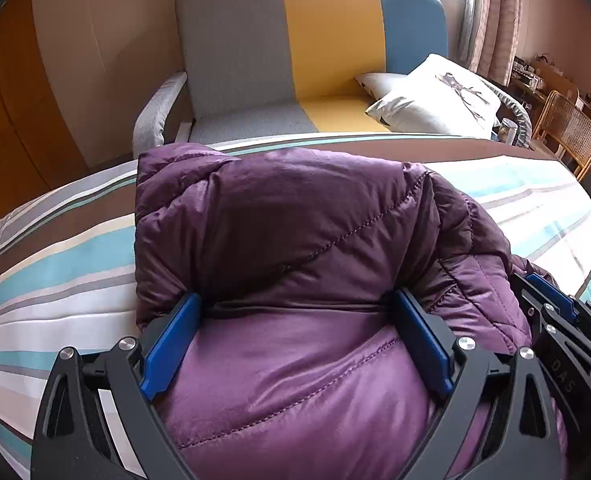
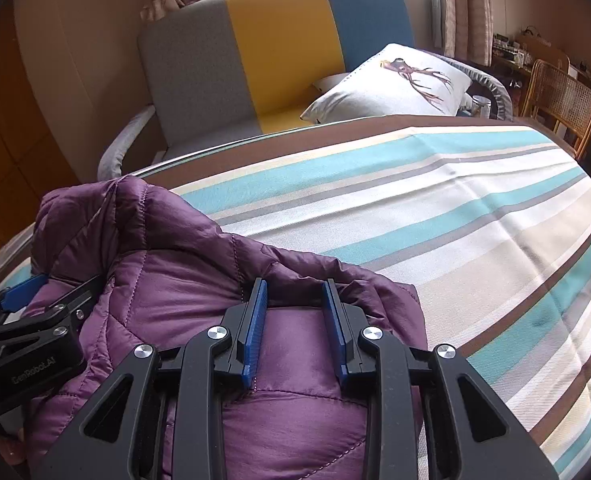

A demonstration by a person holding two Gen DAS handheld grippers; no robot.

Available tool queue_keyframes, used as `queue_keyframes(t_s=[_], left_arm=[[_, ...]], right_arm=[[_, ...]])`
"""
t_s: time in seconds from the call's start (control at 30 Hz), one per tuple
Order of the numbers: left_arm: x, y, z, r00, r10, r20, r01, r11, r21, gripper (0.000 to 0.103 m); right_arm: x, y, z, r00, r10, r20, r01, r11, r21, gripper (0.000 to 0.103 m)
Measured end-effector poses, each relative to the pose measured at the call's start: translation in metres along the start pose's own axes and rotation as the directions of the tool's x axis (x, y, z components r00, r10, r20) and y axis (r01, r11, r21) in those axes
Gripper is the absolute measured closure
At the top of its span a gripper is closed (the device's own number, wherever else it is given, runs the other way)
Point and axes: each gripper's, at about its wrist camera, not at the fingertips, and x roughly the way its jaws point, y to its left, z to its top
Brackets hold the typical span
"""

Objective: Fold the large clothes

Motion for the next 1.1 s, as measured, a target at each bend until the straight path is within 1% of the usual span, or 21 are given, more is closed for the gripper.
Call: queue_keyframes(t_s=[0.17, 0.3, 0.4, 0.43, 0.47, 0.53, 0.6, 0.7, 0.77, 0.8, 0.87, 0.9, 0.93, 0.97, 1.03, 1.1], left_arm=[[-0.021, 0.002, -0.011, 0.999, 0.018, 0.031, -0.018, 1.000, 0.012, 0.009], [-0.049, 0.007, -0.024, 0.998, -0.017, 0.058, 0.016, 1.000, 0.012, 0.009], [-0.073, 0.008, -0.039, 0.995, -0.065, 0.078, 0.063, 0.998, 0.029, 0.008], [-0.078, 0.007, -0.044, 0.994, -0.070, 0.089, 0.067, 0.997, 0.038, 0.008], [-0.084, 0.005, -0.050, 0.992, -0.068, 0.105, 0.063, 0.997, 0.054, 0.008], [-0.090, -0.004, -0.059, 0.990, -0.044, 0.130, 0.032, 0.995, 0.096, 0.008], [-0.088, -0.012, -0.064, 0.989, -0.019, 0.148, 0.000, 0.992, 0.129, 0.008], [-0.082, -0.022, -0.065, 0.990, 0.014, 0.143, -0.038, 0.986, 0.164, 0.008], [-0.083, -0.021, -0.062, 0.991, 0.010, 0.130, -0.031, 0.986, 0.161, 0.008], [-0.086, -0.018, -0.062, 0.991, -0.006, 0.130, -0.014, 0.988, 0.156, 0.008], [-0.093, -0.010, -0.062, 0.991, -0.038, 0.132, 0.019, 0.990, 0.141, 0.004], [-0.096, -0.004, -0.064, 0.990, -0.049, 0.131, 0.033, 0.992, 0.122, 0.002], [-0.099, 0.002, -0.063, 0.989, -0.070, 0.127, 0.057, 0.993, 0.101, 0.002], [-0.101, 0.008, -0.065, 0.989, -0.085, 0.123, 0.076, 0.994, 0.078, 0.002], [-0.107, 0.021, -0.068, 0.986, -0.107, 0.132, 0.104, 0.994, 0.026, 0.002], [-0.113, 0.036, -0.073, 0.983, -0.107, 0.150, 0.111, 0.994, -0.014, 0.002]], right_arm=[[-0.003, 0.001, 0.000, 1.000, 0.005, 0.011, -0.005, 1.000, -0.008, 0.075], [-0.016, -0.001, 0.000, 0.999, 0.034, 0.019, -0.033, 0.999, -0.023, 0.074], [-0.046, -0.002, -0.007, 0.997, 0.051, 0.052, -0.049, 0.998, -0.042, 0.074], [-0.055, -0.003, -0.010, 0.996, 0.061, 0.060, -0.059, 0.998, -0.039, 0.074], [-0.063, -0.004, -0.014, 0.995, 0.074, 0.071, -0.072, 0.997, -0.033, 0.074], [-0.073, -0.008, -0.025, 0.994, 0.078, 0.080, -0.076, 0.997, -0.020, 0.074], [-0.068, -0.013, -0.037, 0.995, 0.071, 0.072, -0.070, 0.997, -0.009, 0.074], [-0.058, -0.017, -0.042, 0.995, 0.066, 0.073, -0.066, 0.998, 0.001, 0.074], [-0.060, -0.016, -0.038, 0.996, 0.062, 0.070, -0.062, 0.998, 0.000, 0.074], [-0.065, -0.017, -0.038, 0.995, 0.065, 0.072, -0.066, 0.998, 0.008, 0.074], [-0.076, -0.021, -0.039, 0.992, 0.090, 0.084, -0.094, 0.995, 0.045, 0.066], [-0.085, -0.025, -0.041, 0.989, 0.106, 0.099, -0.113, 0.991, 0.075, 0.058], [-0.091, -0.028, -0.043, 0.989, 0.104, 0.110, -0.114, 0.989, 0.090, 0.051], [-0.097, -0.030, -0.045, 0.989, 0.091, 0.117, -0.103, 0.989, 0.103, 0.041], [-0.108, -0.037, -0.052, 0.987, 0.098, 0.127, -0.114, 0.985, 0.127, 0.040], [-0.114, -0.046, -0.057, 0.987, 0.112, 0.117, -0.131, 0.978, 0.164, 0.040]])
